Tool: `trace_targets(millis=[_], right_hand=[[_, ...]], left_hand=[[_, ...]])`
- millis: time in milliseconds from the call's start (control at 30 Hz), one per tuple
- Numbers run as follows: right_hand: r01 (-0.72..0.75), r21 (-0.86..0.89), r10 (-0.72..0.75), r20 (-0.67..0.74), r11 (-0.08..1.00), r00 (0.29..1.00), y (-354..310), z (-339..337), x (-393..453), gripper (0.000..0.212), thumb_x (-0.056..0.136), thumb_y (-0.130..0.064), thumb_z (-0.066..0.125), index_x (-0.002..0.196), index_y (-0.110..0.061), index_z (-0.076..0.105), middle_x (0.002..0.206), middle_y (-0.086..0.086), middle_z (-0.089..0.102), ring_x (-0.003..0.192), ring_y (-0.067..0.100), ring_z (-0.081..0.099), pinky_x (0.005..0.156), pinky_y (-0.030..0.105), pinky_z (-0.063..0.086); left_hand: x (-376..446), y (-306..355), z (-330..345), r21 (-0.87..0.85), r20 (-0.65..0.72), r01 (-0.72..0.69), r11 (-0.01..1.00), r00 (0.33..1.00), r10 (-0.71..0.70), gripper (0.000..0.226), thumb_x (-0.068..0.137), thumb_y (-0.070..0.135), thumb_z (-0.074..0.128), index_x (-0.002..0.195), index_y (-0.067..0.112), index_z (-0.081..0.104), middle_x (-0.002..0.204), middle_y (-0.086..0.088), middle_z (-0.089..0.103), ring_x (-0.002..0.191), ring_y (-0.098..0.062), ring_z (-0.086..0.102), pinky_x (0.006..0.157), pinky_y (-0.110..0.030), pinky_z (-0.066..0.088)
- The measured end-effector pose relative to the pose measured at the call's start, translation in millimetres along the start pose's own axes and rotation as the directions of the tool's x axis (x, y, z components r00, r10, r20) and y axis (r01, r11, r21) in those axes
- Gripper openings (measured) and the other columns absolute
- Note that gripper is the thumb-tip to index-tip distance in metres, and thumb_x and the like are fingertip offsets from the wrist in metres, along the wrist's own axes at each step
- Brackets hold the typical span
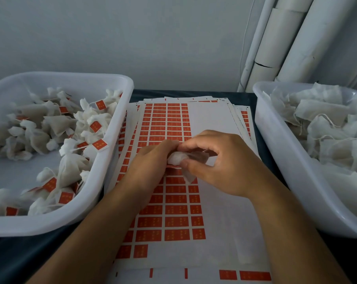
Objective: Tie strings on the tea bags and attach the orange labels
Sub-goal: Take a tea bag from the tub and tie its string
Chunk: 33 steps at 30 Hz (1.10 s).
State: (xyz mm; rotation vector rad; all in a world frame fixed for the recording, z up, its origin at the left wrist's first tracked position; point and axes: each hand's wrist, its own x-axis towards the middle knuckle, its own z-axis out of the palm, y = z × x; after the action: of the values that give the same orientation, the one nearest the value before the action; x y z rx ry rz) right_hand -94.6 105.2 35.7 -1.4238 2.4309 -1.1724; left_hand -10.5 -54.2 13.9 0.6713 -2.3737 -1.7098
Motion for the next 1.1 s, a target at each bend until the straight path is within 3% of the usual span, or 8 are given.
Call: trace_targets(millis=[133,300,400,633,767,900,1000,1100], right_hand=[[0.005,-0.026,-0.004,0.019,1.0,1.0,0,-1,0,0.034,0.091,-0.054,0.067,0.119,-0.036,0.073,0.107,-0.026,0.067,0.103,-0.002,0.062,0.083,0.012,0.052],[-0.003,-0.03,0.005,0.046,1.0,0.999,3,-4,-1,0.035,0.09,-0.044,0.075,0.124,-0.04,0.069,0.114,-0.027,0.066,0.107,-0.005,0.06,0.085,0.008,0.05],[-0.03,-0.01,0.03,0.017,1.0,0.999,4,-3,0,0.029,0.091,-0.048,0.072,0.118,-0.039,0.072,0.108,-0.027,0.068,0.105,-0.005,0.061,0.082,0.01,0.052],[-0.143,0.11,0.149,-0.052,0.984,0.987,3,1,5,0.016,0.093,-0.048,0.067,0.102,-0.037,0.073,0.096,-0.025,0.072,0.094,-0.004,0.066,0.079,0.013,0.054],[-0.193,0.22,0.219,-0.103,0.956,0.97,5,0,5,0.013,0.098,-0.034,0.064,0.097,-0.029,0.076,0.088,-0.016,0.073,0.09,0.006,0.069,0.085,0.027,0.058],[-0.262,0.294,0.296,-0.078,0.919,0.952,6,0,5,0.017,0.101,-0.034,0.06,0.095,-0.029,0.075,0.088,-0.015,0.073,0.092,0.003,0.069,0.085,0.025,0.059],[-0.305,0.391,0.341,-0.024,0.868,0.94,5,-1,6,0.022,0.102,-0.037,0.057,0.098,-0.026,0.075,0.09,-0.01,0.075,0.094,0.009,0.072,0.09,0.035,0.062],[-0.339,0.499,0.377,0.027,0.798,0.926,3,0,6,0.025,0.103,-0.036,0.056,0.097,-0.023,0.076,0.094,-0.006,0.076,0.1,0.018,0.072,0.097,0.047,0.058]], left_hand=[[2,-3,-1,0.055,-0.005,-0.002,0.998,1.0,0.002,0.028,0.106,0.042,0.041,0.101,0.041,0.069,0.087,0.023,0.072,0.077,0.015,0.064,0.068,-0.016,0.046],[4,-4,1,-0.165,-0.057,0.106,0.981,0.992,-0.117,0.027,0.1,0.055,0.05,0.097,0.04,0.072,0.094,0.012,0.077,0.089,-0.005,0.072,0.087,-0.034,0.055],[3,-2,1,-0.21,-0.025,0.145,0.967,0.988,-0.153,0.046,0.095,0.069,0.045,0.101,0.035,0.076,0.095,0.01,0.078,0.096,-0.016,0.074,0.098,-0.048,0.053],[-5,3,1,-0.106,0.016,-0.084,0.991,0.996,0.086,0.061,0.087,0.083,0.029,0.097,0.046,0.076,0.098,0.018,0.076,0.096,-0.004,0.071,0.098,-0.04,0.049],[-5,4,4,-0.037,0.112,-0.322,0.946,0.939,0.324,0.046,0.094,0.063,0.048,0.09,0.026,0.076,0.091,0.008,0.072,0.093,-0.012,0.068,0.083,-0.027,0.05],[-1,2,7,-0.047,0.047,-0.39,0.919,0.919,0.392,0.035,0.087,0.051,0.054,0.088,0.024,0.076,0.088,0.01,0.072,0.09,-0.011,0.067,0.076,-0.018,0.055],[0,2,5,-0.108,-0.026,-0.39,0.914,0.921,0.39,0.034,0.089,0.049,0.056,0.089,0.021,0.075,0.092,0.006,0.072,0.092,-0.015,0.068,0.079,-0.027,0.059],[1,3,6,0.014,-0.128,-0.443,0.897,0.888,0.441,0.02,0.093,0.043,0.058,0.084,0.03,0.07,0.093,0.013,0.068,0.094,-0.011,0.064,0.074,-0.017,0.056]])
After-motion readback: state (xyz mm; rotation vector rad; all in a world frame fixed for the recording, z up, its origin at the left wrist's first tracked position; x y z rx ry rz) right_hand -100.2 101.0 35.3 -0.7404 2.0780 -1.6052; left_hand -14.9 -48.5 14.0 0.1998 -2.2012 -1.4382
